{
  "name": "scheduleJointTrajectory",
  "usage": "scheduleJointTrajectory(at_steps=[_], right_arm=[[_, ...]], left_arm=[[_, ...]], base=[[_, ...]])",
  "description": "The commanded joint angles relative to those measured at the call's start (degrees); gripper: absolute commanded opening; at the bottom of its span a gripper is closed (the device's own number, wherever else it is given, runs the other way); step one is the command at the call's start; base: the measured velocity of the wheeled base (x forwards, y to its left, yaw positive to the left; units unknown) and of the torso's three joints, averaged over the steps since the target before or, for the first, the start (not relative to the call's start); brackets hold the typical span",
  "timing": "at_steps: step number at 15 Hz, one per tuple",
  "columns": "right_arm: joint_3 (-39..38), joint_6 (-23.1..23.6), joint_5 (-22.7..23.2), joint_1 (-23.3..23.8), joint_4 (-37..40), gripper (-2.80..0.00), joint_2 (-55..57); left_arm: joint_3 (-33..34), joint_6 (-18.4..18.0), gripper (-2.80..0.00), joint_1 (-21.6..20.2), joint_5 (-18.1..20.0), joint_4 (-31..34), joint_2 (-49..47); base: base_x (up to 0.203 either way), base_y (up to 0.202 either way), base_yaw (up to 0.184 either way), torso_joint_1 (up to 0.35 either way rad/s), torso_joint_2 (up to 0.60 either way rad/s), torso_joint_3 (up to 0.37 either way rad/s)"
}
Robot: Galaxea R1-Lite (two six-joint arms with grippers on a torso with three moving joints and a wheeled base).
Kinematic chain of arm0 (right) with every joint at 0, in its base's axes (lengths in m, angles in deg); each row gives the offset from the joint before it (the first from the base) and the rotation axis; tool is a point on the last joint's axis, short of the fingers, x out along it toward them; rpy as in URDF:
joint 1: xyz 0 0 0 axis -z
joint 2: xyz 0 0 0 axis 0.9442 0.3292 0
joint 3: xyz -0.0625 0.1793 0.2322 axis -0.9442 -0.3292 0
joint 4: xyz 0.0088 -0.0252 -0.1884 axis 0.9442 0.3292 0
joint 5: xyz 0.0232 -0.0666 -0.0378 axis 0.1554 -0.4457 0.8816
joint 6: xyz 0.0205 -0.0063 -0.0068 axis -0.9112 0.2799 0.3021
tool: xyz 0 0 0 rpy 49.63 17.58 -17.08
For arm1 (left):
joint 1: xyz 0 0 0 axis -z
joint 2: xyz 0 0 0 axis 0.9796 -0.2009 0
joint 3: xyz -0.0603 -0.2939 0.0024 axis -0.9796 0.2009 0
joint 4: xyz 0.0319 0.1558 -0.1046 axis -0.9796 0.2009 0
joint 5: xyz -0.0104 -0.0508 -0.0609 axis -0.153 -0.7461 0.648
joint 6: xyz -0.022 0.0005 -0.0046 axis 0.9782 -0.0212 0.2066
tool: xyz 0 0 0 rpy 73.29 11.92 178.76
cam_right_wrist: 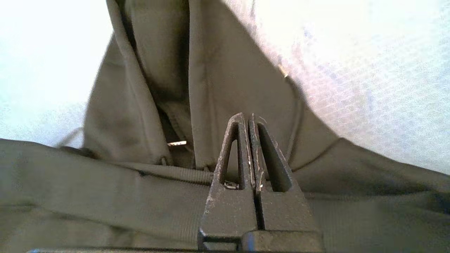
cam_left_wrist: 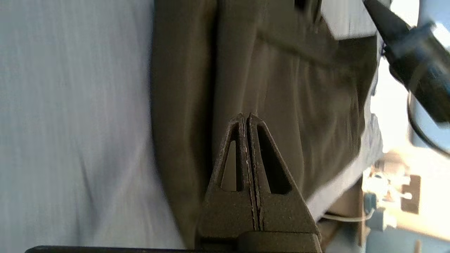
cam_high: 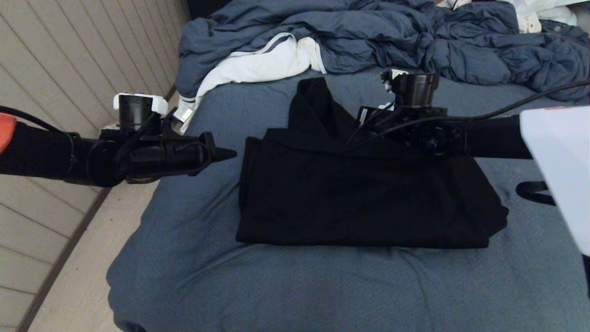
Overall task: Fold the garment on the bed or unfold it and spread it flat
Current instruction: Fold the black sweatshirt
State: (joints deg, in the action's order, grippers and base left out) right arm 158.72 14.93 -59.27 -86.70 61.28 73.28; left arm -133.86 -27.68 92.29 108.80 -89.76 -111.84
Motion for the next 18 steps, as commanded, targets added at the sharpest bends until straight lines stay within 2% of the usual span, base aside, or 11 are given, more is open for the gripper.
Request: scheduleJointTrajectory(at_steps=[1, 2, 3, 6, 9, 18], right_arm=[[-1.4, -0.2, 0.0, 0.0, -0.1, -2.80, -2.5], [-2.9, -0.4, 0.2, 0.0, -0.3, -2.80, -3.3], [-3.6, -0.5, 1.5, 0.1, -0.4, -2.80, -4.2], [-3.5, -0.5, 3.6, -0.1, -0.6, -2.80, -5.0], [-4.7, -0.5, 3.8, -0.4, -0.6, -2.80, -6.8], [-4.9, -0.2, 3.8, -0.5, -0.6, -2.80, -7.3]], left_arm=[[-5.3, 0.2, -2.80, 0.1, 0.1, 0.7, -4.3], [-7.5, 0.2, -2.80, 0.1, 0.1, 2.4, -5.3], [-9.2, 0.2, 0.00, 0.1, -0.1, 5.4, -6.0], [-10.4, -0.1, 0.00, 0.1, -2.7, 5.9, -7.3], [-12.2, -0.1, 0.00, 0.2, -2.9, 4.6, -10.2], [-16.2, 0.3, 0.00, 4.5, -2.2, 4.2, -13.8]], base=[[0.000, 0.000, 0.000, 0.000, 0.00, 0.000], [0.000, 0.000, 0.000, 0.000, 0.00, 0.000], [0.000, 0.000, 0.000, 0.000, 0.00, 0.000], [0.000, 0.000, 0.000, 0.000, 0.00, 0.000], [0.000, 0.000, 0.000, 0.000, 0.00, 0.000], [0.000, 0.000, 0.000, 0.000, 0.00, 0.000]])
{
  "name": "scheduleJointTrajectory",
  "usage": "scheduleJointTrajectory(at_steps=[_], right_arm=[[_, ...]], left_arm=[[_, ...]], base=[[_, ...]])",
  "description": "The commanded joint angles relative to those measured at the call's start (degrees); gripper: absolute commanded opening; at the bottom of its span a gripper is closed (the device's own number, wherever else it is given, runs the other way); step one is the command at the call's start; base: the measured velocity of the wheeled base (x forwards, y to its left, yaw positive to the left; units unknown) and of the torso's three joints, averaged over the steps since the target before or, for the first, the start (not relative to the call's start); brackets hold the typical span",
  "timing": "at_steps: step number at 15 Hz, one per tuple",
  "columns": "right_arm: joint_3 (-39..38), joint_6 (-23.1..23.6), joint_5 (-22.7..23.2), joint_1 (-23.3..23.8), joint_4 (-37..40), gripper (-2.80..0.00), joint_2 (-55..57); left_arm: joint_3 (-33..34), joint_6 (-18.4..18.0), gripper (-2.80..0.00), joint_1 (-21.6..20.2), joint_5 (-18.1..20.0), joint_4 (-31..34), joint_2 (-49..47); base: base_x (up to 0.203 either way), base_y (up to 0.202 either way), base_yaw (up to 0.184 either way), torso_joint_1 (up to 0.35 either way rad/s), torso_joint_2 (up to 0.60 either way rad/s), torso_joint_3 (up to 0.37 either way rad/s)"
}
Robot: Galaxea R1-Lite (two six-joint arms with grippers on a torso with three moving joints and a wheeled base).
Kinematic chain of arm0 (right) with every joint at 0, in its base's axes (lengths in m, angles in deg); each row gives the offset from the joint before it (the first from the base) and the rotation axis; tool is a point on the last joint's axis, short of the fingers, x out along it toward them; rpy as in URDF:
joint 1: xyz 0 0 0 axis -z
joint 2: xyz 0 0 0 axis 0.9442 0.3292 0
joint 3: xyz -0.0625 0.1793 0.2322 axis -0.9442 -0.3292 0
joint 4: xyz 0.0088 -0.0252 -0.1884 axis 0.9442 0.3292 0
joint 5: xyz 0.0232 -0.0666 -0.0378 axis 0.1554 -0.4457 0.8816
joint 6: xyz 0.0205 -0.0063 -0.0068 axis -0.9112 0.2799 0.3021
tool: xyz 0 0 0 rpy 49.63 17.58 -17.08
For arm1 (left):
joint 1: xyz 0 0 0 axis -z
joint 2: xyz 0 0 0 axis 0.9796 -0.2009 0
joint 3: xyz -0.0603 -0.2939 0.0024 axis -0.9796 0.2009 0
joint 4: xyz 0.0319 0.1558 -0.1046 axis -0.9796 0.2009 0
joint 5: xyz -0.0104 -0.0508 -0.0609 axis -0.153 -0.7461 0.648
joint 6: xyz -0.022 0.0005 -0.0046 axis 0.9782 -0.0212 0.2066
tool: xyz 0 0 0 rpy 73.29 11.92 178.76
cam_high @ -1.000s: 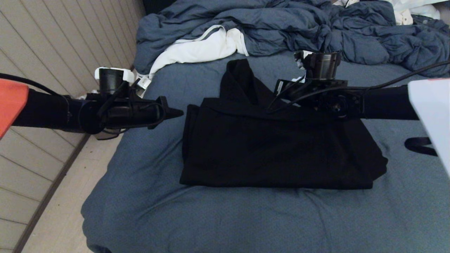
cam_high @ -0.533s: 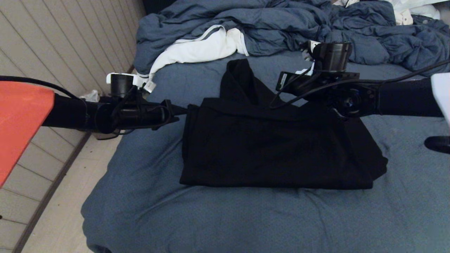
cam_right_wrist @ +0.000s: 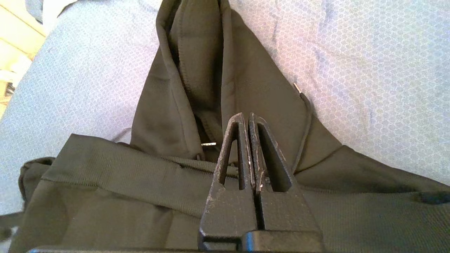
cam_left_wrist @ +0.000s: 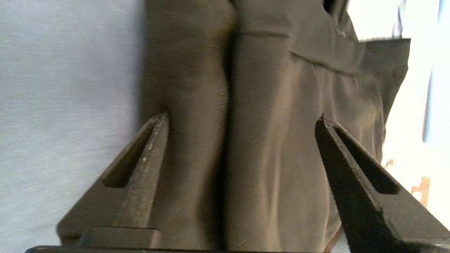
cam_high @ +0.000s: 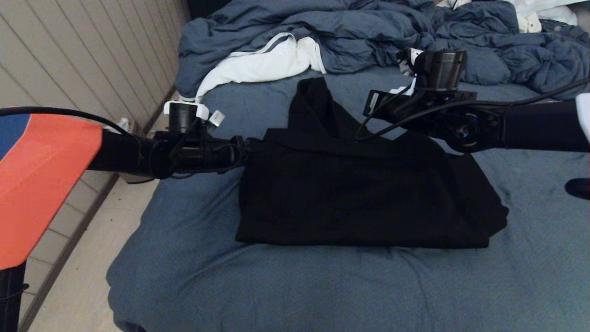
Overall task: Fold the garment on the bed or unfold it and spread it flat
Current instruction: Fold the black sweatshirt
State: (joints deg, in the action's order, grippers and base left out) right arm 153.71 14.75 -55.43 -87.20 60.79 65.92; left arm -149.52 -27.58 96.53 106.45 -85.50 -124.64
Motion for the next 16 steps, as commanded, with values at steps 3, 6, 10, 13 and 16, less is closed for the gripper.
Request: scheduleJointTrajectory(at_steps=[3, 6, 10, 13, 16], right_arm=[[0.2, -0.1, 0.0, 0.0, -0.2, -2.80, 0.3], [0.0, -0.1, 0.2, 0.0, -0.2, -2.80, 0.2], [-0.2, -0.2, 1.2, 0.1, -0.2, -2.80, -0.2], [-0.2, -0.2, 1.2, 0.2, -0.2, -2.80, -0.2], [-0.1, -0.2, 1.2, 0.2, -0.2, -2.80, -0.2]], left_arm=[[-0.5, -0.2, 0.00, 1.3, 0.1, 0.0, -1.6], [-0.3, -2.3, 0.00, 1.5, -0.3, 0.0, -2.6], [0.9, -4.5, 0.00, 1.5, -1.0, 0.0, -2.5], [1.5, -5.9, 0.00, 1.8, -3.0, 0.0, -2.6], [3.0, -8.6, -2.80, 3.7, -7.4, -0.3, -2.6]], base=[[0.000, 0.000, 0.000, 0.000, 0.00, 0.000], [0.000, 0.000, 0.000, 0.000, 0.00, 0.000], [0.000, 0.000, 0.000, 0.000, 0.00, 0.000], [0.000, 0.000, 0.000, 0.000, 0.00, 0.000], [0.000, 0.000, 0.000, 0.000, 0.00, 0.000]])
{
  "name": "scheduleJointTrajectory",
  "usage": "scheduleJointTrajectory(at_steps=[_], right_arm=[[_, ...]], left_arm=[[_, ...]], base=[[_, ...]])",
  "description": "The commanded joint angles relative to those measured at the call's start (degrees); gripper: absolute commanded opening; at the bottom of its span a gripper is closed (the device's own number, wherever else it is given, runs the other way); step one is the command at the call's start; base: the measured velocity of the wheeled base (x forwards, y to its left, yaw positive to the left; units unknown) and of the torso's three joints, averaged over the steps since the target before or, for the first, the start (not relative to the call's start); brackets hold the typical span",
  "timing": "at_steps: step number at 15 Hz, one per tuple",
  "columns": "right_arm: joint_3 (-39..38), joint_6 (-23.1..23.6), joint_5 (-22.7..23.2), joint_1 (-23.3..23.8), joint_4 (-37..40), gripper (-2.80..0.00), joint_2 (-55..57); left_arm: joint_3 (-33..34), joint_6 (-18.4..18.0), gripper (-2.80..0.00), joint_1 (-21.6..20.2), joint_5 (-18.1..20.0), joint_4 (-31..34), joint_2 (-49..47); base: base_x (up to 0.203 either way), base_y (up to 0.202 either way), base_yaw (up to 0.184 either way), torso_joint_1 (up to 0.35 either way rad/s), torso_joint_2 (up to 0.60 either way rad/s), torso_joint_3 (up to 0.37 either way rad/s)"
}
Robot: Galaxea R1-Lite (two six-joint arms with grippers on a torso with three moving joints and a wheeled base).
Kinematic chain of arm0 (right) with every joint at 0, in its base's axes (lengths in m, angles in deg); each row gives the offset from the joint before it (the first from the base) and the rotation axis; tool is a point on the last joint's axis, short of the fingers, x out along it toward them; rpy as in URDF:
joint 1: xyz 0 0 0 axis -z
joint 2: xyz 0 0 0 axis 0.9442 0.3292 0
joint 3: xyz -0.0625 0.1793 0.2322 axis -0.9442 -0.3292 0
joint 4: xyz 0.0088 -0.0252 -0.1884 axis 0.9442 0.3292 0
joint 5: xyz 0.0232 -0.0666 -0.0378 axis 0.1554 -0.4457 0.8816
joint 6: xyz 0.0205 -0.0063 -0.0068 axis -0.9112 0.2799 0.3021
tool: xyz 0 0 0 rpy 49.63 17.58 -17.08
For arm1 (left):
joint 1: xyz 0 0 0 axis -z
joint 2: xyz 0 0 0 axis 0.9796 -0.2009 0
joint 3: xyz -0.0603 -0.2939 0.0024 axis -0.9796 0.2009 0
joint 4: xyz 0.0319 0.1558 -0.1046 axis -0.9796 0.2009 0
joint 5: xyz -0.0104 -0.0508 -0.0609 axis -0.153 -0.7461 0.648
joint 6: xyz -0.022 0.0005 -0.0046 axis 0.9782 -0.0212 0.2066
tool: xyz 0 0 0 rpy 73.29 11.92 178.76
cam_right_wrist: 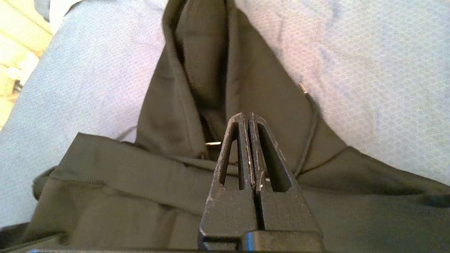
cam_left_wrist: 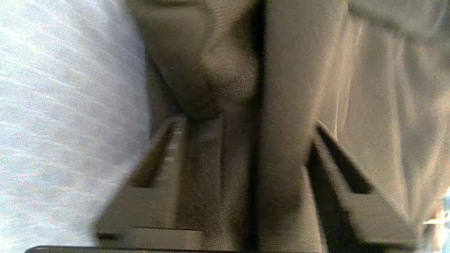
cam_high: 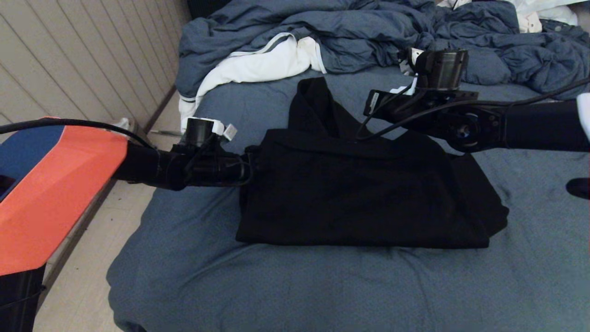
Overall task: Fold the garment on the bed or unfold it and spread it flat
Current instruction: Fold the black sweatshirt
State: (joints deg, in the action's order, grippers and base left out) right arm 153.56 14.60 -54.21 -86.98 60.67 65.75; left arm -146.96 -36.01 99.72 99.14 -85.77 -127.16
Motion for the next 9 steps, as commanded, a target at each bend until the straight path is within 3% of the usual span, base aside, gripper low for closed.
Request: scheduleJointTrajectory(at_steps=[1, 9], right_arm=[[0.2, -0.1, 0.0, 0.1, -0.1, -2.80, 0.0], [0.5, -0.1, 0.1, 0.3, -0.1, -2.80, 0.1]], left_arm=[[1.0, -0.9, -2.80, 1.1, -0.1, -0.2, -0.1], [12.2, -0.8, -2.80, 4.2, 0.5, -0.4, 7.1]], base=[[0.000, 0.000, 0.000, 0.000, 0.00, 0.000], [0.000, 0.000, 0.000, 0.000, 0.00, 0.000]])
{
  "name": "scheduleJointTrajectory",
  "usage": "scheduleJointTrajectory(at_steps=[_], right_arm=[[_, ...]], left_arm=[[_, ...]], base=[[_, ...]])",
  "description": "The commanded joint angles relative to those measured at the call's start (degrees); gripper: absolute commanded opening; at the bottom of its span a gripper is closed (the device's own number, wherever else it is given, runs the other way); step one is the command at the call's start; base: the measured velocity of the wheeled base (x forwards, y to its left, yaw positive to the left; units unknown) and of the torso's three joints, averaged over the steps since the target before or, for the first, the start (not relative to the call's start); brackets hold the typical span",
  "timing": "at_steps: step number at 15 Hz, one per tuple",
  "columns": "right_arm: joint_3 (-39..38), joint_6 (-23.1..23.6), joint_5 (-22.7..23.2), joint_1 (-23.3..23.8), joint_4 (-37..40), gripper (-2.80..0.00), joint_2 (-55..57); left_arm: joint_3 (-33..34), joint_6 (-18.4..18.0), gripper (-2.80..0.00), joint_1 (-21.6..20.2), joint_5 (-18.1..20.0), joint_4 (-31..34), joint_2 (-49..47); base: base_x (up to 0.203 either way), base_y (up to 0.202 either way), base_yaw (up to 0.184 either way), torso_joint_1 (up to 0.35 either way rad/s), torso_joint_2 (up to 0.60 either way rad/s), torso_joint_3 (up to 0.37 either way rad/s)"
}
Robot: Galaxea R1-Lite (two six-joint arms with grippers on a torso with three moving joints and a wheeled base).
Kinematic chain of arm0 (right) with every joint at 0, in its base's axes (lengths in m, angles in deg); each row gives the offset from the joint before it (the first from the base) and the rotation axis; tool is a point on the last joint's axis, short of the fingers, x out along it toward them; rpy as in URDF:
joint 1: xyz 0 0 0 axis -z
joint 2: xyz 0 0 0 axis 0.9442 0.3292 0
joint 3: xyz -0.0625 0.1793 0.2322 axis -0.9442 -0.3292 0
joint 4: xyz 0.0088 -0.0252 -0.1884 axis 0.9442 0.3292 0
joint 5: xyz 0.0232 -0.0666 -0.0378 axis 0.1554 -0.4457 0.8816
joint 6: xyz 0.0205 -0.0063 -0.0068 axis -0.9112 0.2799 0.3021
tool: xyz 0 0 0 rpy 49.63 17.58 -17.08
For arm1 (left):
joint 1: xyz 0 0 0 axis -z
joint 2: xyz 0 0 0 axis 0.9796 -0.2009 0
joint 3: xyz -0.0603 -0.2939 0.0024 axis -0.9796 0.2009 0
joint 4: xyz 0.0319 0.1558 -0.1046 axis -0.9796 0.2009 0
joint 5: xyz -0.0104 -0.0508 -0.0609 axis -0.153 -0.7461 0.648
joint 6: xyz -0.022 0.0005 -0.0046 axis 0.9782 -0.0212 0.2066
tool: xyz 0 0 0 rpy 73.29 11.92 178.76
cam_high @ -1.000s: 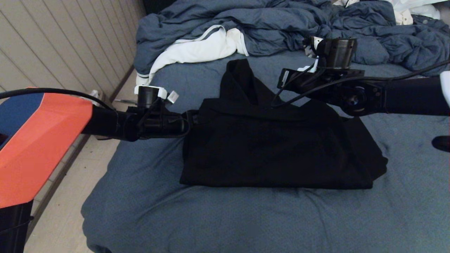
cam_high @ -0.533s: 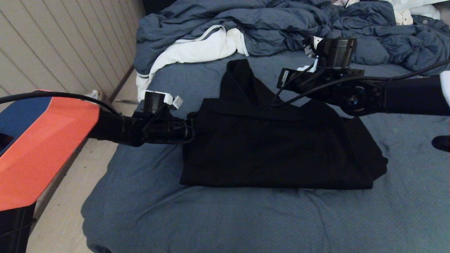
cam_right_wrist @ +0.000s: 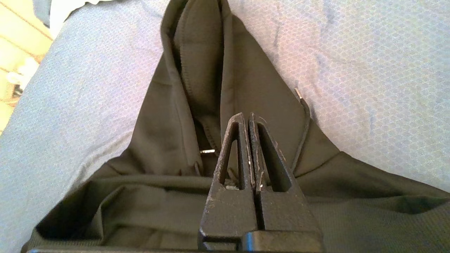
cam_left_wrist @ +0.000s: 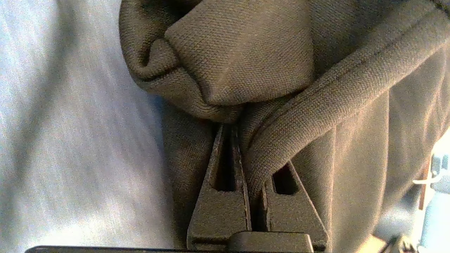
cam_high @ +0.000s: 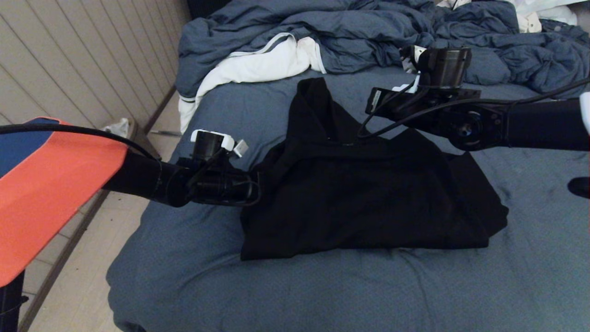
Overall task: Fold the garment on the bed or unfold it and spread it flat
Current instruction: Fold the black sweatshirt
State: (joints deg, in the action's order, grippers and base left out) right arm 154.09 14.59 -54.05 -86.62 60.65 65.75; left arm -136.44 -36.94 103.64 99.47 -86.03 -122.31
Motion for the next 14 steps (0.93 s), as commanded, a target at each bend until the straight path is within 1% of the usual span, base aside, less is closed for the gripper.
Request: scheduleJointTrajectory(at_steps=[1, 3, 6, 7, 9, 11, 14], right_arm=[[-0.1, -0.1, 0.3, -0.1, -0.1, -2.80, 0.1], [-0.1, -0.2, 0.9, 0.0, -0.1, -2.80, 0.1], [-0.2, -0.1, 0.9, -0.1, -0.1, -2.80, 0.2], [-0.3, -0.1, 0.9, -0.1, -0.1, -2.80, 0.2], [-0.4, 0.0, 1.0, 0.0, -0.1, -2.80, 0.1], [-0.4, -0.1, 1.5, 0.1, -0.1, -2.80, 0.1], [-0.3, 0.0, 1.5, 0.0, -0.1, -2.80, 0.3]], left_arm=[[2.6, 0.1, -2.80, 0.3, 0.1, -0.3, 2.9], [4.0, 0.2, -2.80, 0.3, 0.1, -0.3, 4.5], [8.4, -0.1, -2.80, 0.3, 0.0, -0.4, 7.4], [8.4, -0.1, -2.80, 0.3, 0.0, -0.5, 7.2], [6.0, 0.2, -2.80, 0.3, 0.1, -0.8, 5.1], [2.2, 0.5, -2.80, 0.3, -0.1, -2.9, 1.3], [-5.4, 0.7, -2.80, -0.1, -0.5, -3.3, -3.0]], base=[[0.000, 0.000, 0.000, 0.000, 0.00, 0.000], [0.000, 0.000, 0.000, 0.000, 0.00, 0.000], [0.000, 0.000, 0.000, 0.000, 0.00, 0.000], [0.000, 0.000, 0.000, 0.000, 0.00, 0.000], [0.000, 0.000, 0.000, 0.000, 0.00, 0.000], [0.000, 0.000, 0.000, 0.000, 0.00, 0.000], [0.000, 0.000, 0.000, 0.000, 0.00, 0.000]])
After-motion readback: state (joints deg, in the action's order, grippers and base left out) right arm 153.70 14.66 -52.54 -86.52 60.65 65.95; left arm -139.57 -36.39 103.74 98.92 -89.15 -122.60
